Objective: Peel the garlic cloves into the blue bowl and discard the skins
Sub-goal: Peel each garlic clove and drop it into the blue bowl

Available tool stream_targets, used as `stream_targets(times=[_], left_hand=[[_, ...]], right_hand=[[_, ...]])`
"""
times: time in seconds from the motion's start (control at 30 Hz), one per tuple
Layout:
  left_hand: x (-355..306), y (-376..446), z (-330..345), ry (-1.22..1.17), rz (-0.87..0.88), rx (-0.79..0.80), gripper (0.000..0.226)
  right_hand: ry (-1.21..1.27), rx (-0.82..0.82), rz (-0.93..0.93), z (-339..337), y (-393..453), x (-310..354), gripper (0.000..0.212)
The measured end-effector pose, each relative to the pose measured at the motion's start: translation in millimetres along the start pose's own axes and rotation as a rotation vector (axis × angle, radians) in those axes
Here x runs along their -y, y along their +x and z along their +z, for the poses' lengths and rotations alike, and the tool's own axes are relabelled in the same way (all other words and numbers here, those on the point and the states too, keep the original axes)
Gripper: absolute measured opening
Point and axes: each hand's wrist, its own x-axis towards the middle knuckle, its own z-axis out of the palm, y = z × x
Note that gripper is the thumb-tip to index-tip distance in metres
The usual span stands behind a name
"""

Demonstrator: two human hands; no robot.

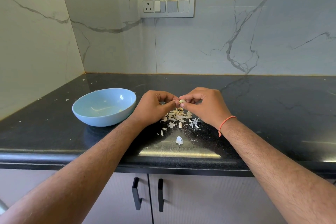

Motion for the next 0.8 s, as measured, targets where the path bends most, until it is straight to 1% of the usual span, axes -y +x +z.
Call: stream_targets(times=[0.1,0.2,0.37,0.5,0.67,0.8], left_hand=[[-2.1,0.5,-0.7,-0.017,-0.003,0.012,0.01],[-4.6,-0.3,-0.5,-0.072,-0.01,0.047,0.013],[-1.5,0.6,-0.2,-0.027,0.008,0.054,0.005],[0.4,1.7,0.3,-0.071,-0.007,0.057,0.007],[-3.2,0.5,-0.5,-0.087,-0.009,0.032,0.008],[-8.1,-0.1,-1.9,-0.099,-0.012,0.011,0.008]], right_hand=[[0.01,-0.009,0.002,0.4,0.5,-0.1,0.02],[-0.002,-0.025,0.002,0.3,0.4,-0.1,0.019],[0.029,-0.01,0.015,1.2,0.3,0.2,0.02],[0.079,0.027,0.019,0.2,0.4,0.0,0.022],[0.257,0.072,0.105,1.3,1.5,-2.3,0.021],[0.317,0.05,0.168,0.7,2.1,-3.1,0.023]])
